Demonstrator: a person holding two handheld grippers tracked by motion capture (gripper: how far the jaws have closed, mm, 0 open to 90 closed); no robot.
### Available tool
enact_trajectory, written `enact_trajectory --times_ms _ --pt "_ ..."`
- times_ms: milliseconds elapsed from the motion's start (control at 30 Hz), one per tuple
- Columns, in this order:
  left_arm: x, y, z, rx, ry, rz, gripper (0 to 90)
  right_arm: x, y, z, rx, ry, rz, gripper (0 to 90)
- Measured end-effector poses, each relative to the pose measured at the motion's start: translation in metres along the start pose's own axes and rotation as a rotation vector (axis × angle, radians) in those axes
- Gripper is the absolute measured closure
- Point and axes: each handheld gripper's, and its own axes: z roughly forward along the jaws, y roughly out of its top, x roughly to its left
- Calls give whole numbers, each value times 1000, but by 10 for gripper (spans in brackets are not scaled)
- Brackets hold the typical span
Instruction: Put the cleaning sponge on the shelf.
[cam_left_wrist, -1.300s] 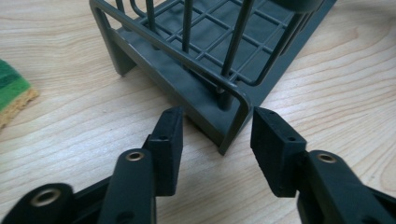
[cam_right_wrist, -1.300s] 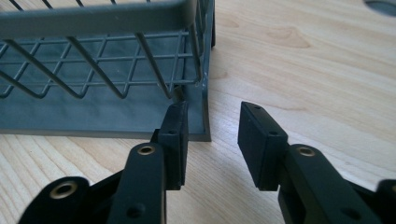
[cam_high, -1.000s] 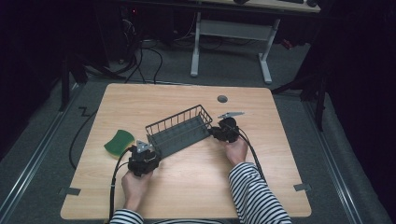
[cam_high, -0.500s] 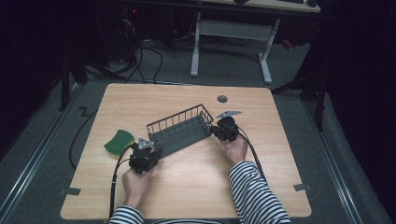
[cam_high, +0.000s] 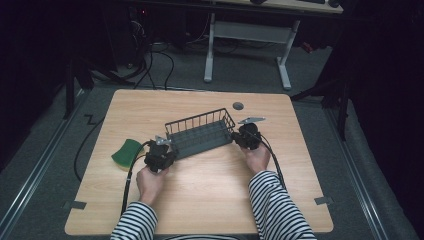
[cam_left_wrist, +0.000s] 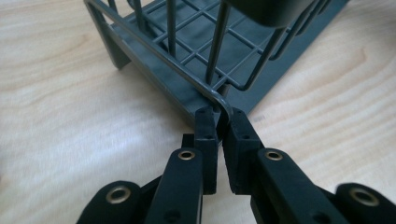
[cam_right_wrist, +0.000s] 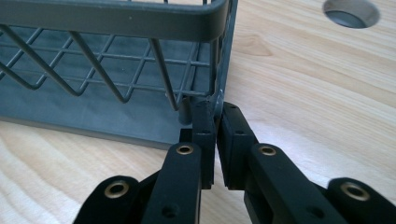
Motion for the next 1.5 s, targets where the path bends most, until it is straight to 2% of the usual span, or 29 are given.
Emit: enact_trajectory --times_ms 133,267,400,500,700,933,967,1000,1133,1233,1333,1433,1500 --pt "1 11 11 7 2 10 848 -9 -1 0 -8 -8 46 861" --pt "5 16 17 -5 -4 -11 846 -14 -2 0 -8 -22 57 860" --pt "7 22 22 -8 11 -20 847 -16 -1 2 -17 -28 63 860" --pt "9 22 24 -18 8 -34 845 -18 1 3 -18 -32 75 860" --pt "12 22 25 -26 10 -46 843 -17 4 5 -10 -32 65 860" --pt "12 22 24 -22 5 -45 836 -16 4 5 -10 -36 69 857" --pt "12 22 23 -22 -2 -49 833 -16 4 5 -9 -36 71 851" --pt "13 22 23 -27 -4 -51 825 -16 3 5 -8 -41 73 795" --pt "12 23 19 -33 -21 -62 662 -19 0 7 3 -38 82 636" --pt "11 23 16 -28 -8 -60 533 -21 -4 4 -4 -41 103 565" --pt "12 20 11 -50 1 -71 441 -22 -8 1 8 -38 112 488" --pt "12 15 5 -62 1 -75 392 -23 -11 -6 11 -34 108 462" --pt "13 13 0 -57 5 -68 372 -23 -14 -12 -8 -37 112 463"
